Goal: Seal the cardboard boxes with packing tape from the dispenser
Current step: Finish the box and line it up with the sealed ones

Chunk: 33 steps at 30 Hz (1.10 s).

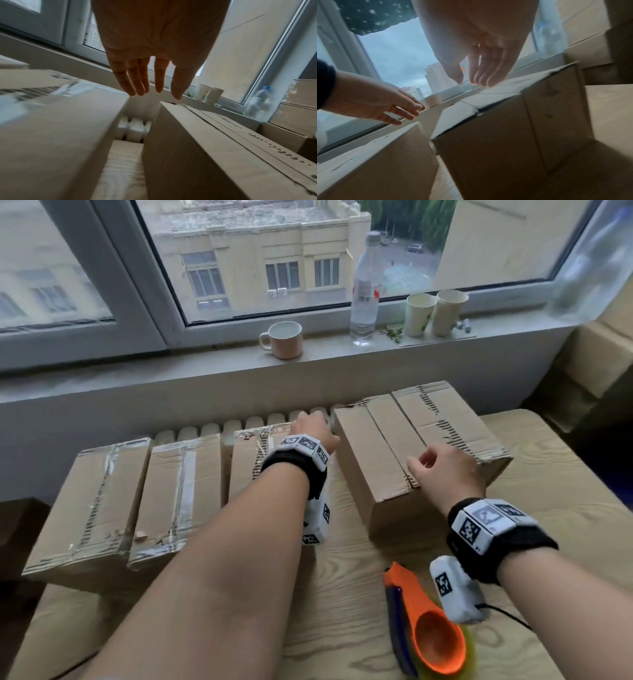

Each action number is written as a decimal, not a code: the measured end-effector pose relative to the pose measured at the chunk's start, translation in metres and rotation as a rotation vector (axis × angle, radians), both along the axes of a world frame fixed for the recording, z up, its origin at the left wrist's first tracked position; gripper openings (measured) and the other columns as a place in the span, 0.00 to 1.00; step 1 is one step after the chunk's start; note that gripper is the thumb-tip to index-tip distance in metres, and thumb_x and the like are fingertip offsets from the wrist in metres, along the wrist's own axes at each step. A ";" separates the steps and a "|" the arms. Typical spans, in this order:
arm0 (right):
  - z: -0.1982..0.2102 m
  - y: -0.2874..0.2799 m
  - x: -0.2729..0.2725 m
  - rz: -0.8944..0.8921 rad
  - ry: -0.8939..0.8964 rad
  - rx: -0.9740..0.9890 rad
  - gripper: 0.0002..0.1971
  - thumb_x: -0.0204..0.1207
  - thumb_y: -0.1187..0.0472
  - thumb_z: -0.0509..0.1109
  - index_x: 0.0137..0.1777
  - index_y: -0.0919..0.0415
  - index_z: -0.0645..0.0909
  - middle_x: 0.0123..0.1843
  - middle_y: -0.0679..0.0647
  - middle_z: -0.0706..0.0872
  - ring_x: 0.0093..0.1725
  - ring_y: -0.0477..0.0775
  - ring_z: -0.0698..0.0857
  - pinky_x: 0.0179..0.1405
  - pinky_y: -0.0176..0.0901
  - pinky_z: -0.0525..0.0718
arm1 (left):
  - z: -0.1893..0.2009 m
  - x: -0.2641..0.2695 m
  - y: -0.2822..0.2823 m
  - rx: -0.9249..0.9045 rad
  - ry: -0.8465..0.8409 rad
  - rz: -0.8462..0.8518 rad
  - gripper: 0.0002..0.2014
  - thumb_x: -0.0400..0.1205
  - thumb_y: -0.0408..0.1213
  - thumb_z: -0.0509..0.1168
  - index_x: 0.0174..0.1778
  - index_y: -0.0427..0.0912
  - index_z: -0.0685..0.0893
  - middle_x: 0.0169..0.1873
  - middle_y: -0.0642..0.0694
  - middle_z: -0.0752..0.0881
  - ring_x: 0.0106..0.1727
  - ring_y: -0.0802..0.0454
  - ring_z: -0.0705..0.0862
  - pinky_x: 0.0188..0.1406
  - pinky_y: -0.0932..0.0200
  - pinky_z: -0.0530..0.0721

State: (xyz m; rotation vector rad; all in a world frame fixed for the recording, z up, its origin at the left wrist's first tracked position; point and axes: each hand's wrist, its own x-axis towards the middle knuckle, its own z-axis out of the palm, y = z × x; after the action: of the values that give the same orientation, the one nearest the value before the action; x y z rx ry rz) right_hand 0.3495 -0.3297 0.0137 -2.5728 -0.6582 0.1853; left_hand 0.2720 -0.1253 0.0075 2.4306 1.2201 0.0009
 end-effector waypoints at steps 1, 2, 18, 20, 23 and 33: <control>-0.004 -0.007 0.005 -0.053 0.006 0.011 0.12 0.74 0.47 0.71 0.39 0.56 0.82 0.42 0.56 0.87 0.42 0.59 0.80 0.41 0.43 0.74 | 0.000 0.013 0.000 -0.006 -0.013 -0.013 0.24 0.78 0.46 0.69 0.69 0.43 0.77 0.67 0.38 0.76 0.67 0.40 0.77 0.64 0.50 0.76; -0.009 -0.013 0.009 -0.102 0.013 0.010 0.14 0.73 0.45 0.72 0.38 0.56 0.80 0.39 0.54 0.85 0.42 0.59 0.80 0.40 0.43 0.73 | -0.002 0.026 0.000 -0.005 -0.017 -0.027 0.26 0.78 0.47 0.69 0.71 0.42 0.75 0.68 0.38 0.75 0.68 0.40 0.76 0.66 0.49 0.76; -0.073 -0.033 0.024 -0.421 0.684 0.263 0.43 0.64 0.35 0.75 0.67 0.72 0.77 0.56 0.62 0.86 0.31 0.57 0.91 0.31 0.52 0.91 | -0.039 0.103 0.022 -0.062 -0.028 -0.130 0.25 0.79 0.51 0.64 0.70 0.45 0.77 0.66 0.43 0.82 0.67 0.39 0.79 0.66 0.52 0.76; -0.073 -0.028 0.022 -0.408 0.723 0.277 0.49 0.58 0.31 0.75 0.68 0.73 0.76 0.60 0.63 0.84 0.33 0.60 0.91 0.30 0.53 0.91 | -0.040 0.096 0.023 -0.089 -0.057 -0.101 0.24 0.78 0.50 0.66 0.68 0.45 0.79 0.64 0.45 0.83 0.66 0.42 0.80 0.66 0.54 0.77; -0.068 -0.027 0.017 -0.385 0.729 0.276 0.48 0.60 0.32 0.77 0.65 0.74 0.77 0.60 0.63 0.82 0.41 0.62 0.90 0.29 0.53 0.90 | -0.035 0.083 0.022 -0.102 -0.085 -0.069 0.23 0.76 0.50 0.69 0.64 0.45 0.80 0.62 0.47 0.84 0.64 0.45 0.81 0.61 0.57 0.77; -0.031 -0.053 0.007 -0.347 0.593 0.240 0.40 0.63 0.27 0.68 0.53 0.68 0.82 0.49 0.62 0.87 0.46 0.63 0.88 0.35 0.50 0.91 | 0.013 0.037 -0.024 -0.121 -0.194 0.018 0.21 0.77 0.48 0.64 0.68 0.59 0.77 0.64 0.41 0.76 0.69 0.38 0.72 0.68 0.52 0.69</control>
State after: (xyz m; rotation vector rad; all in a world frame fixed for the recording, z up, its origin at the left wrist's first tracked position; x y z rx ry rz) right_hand 0.3568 -0.3832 -0.0177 -2.1889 -0.0109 0.6710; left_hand 0.3091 -0.1495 0.0208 2.2569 1.1218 0.1602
